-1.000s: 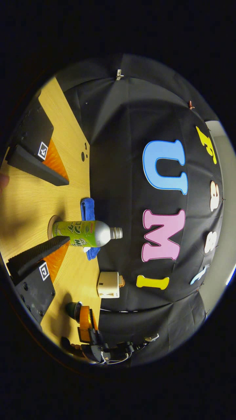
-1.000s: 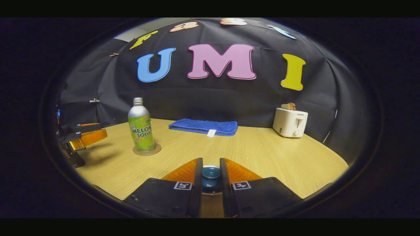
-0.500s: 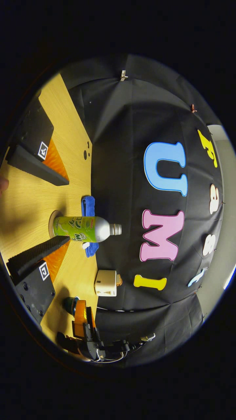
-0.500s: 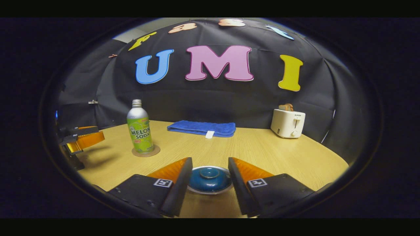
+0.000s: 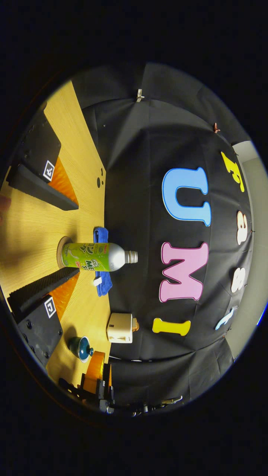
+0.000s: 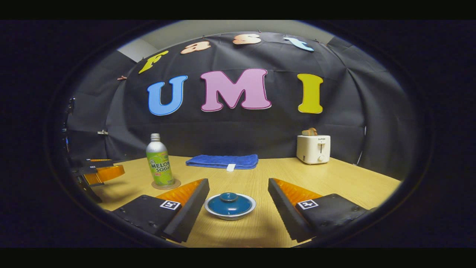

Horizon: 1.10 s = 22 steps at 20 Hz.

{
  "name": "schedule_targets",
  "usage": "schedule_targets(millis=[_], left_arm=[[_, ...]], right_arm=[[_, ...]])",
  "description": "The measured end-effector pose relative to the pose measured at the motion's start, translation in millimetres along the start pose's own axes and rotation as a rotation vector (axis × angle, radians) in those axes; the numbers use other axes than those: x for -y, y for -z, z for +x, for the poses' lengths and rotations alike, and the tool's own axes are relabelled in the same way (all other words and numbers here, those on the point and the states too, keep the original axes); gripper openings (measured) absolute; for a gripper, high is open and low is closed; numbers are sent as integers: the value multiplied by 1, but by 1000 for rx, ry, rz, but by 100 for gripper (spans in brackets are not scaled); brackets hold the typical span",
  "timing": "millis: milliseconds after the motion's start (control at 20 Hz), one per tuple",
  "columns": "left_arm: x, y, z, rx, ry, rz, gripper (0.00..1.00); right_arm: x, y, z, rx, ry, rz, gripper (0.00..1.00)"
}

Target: Open the teacup lid with one hand, grasp the water bottle and pour water into the teacup with the other hand; after pouring, place the water bottle on the coaster and then close the teacup lid.

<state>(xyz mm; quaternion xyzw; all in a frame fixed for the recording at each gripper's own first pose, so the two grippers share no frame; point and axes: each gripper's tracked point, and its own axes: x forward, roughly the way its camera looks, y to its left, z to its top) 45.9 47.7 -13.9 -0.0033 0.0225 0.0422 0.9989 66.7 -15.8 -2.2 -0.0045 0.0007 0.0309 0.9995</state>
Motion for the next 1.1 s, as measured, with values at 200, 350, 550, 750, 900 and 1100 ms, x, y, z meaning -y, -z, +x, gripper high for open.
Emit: schedule_targets(millis=[200,350,550,750,900,1100], left_arm=[[16,-1,-2,1,-14,1,96],[25,-2,0,2,1,3,96],[20,-2,1,3,-18,4,96],[27,6,5,4,1,4,96],[30,7,7,4,17,6,96],[27,9,6,3,-5,5,96]], right_arm=[[5,0,-5,3,26,-10,98],[4,0,-5,3,26,-12,98],[-2,0,-6,0,-1,-10,98],[-2,1,-6,2,-6,-10,98],[-2,1,-6,2,-6,-10,98],[-4,1,-6,1,-14,-10,98]])
